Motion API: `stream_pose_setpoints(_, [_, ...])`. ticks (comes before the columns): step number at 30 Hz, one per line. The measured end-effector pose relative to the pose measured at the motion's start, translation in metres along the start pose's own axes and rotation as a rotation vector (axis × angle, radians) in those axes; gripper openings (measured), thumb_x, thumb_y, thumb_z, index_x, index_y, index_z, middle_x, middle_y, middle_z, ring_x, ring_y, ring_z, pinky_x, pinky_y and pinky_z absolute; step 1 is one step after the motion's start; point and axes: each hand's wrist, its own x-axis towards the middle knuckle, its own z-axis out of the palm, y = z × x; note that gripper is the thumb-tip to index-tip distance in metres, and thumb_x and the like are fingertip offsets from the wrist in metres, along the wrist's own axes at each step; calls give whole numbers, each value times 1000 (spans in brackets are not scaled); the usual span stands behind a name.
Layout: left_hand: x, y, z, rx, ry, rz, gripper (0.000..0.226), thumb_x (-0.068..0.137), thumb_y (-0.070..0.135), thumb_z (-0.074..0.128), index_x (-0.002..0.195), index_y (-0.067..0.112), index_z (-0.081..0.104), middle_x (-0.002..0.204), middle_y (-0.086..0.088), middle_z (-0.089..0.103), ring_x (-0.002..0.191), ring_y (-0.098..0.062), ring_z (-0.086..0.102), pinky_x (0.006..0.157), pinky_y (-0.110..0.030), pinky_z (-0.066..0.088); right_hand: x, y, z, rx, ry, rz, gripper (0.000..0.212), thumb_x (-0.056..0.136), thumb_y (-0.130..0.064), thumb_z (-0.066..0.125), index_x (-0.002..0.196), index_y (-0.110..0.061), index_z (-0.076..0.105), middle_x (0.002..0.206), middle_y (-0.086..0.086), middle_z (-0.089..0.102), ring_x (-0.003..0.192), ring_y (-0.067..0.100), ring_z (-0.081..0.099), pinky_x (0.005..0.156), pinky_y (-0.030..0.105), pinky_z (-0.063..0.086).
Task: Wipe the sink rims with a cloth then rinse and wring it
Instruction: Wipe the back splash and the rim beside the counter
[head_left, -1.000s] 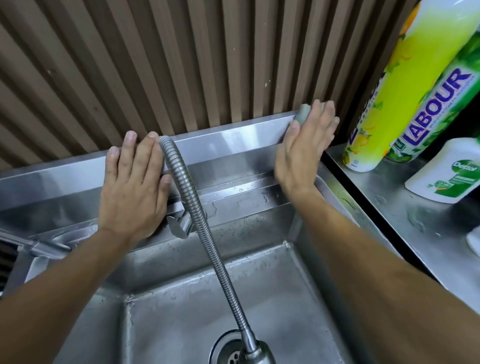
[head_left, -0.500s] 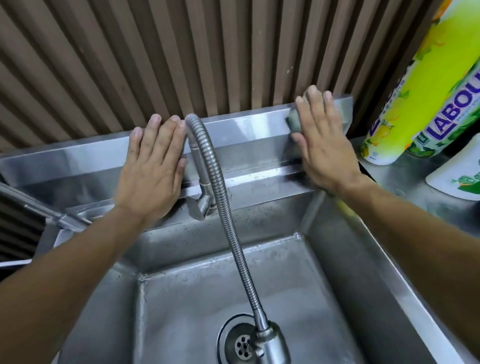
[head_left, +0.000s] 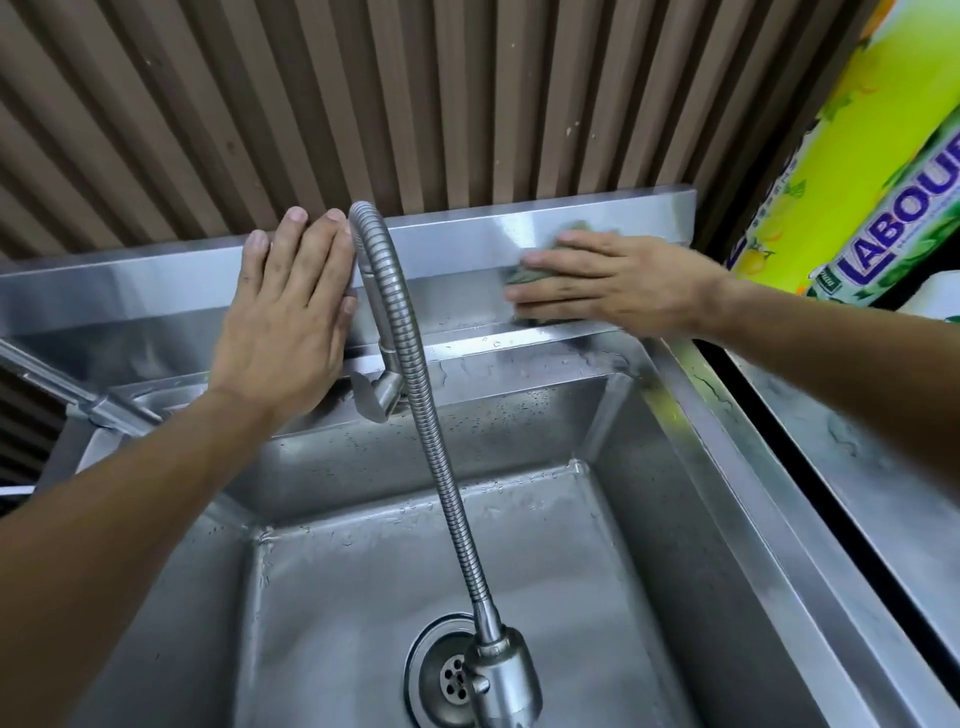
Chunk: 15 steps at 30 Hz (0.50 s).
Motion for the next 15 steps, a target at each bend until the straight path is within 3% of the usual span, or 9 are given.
stream_pose_setpoints(4, [0,3,-1,18,-16,-5,67,106,34,29,163,8,7,170,-14,10,157,-37,3,126,-45,-10,-10,-4,-7,91,-45,251,69,106,-7,32,166,-26,2,174,-3,-2,160,30,0,131,45,4])
stream_pose_setpoints(7, [0,3,-1,32,-23,-9,70,104,34,31,163,7,5,171,-14,7,157,-37,0,126,-45,-10,50,-25,-18,271,128,508,52,113,-22,33,164,-24,21,171,5,22,158,34,17,129,48,13])
stream_pose_setpoints(10, [1,5,-2,45,-32,-4,71,103,36,25,163,7,4,170,-15,5,156,-38,1,126,-49,-8,105,-45,-25,283,247,592,56,111,-26,48,163,-23,26,169,6,27,156,35,24,128,51,19])
stream_pose_setpoints(12, [3,6,-2,56,-43,-2,75,99,42,20,163,4,5,168,-18,6,153,-41,5,125,-53,-5,120,-56,-30,336,286,639,56,111,-30,47,163,-24,27,170,7,27,157,36,23,129,51,18])
stream_pose_setpoints(15, [9,4,1,80,-41,4,79,96,44,24,162,3,9,163,-20,12,146,-42,12,124,-54,-5,127,-74,-34,529,328,937,56,111,-41,37,162,-21,30,169,15,24,157,42,17,129,52,5])
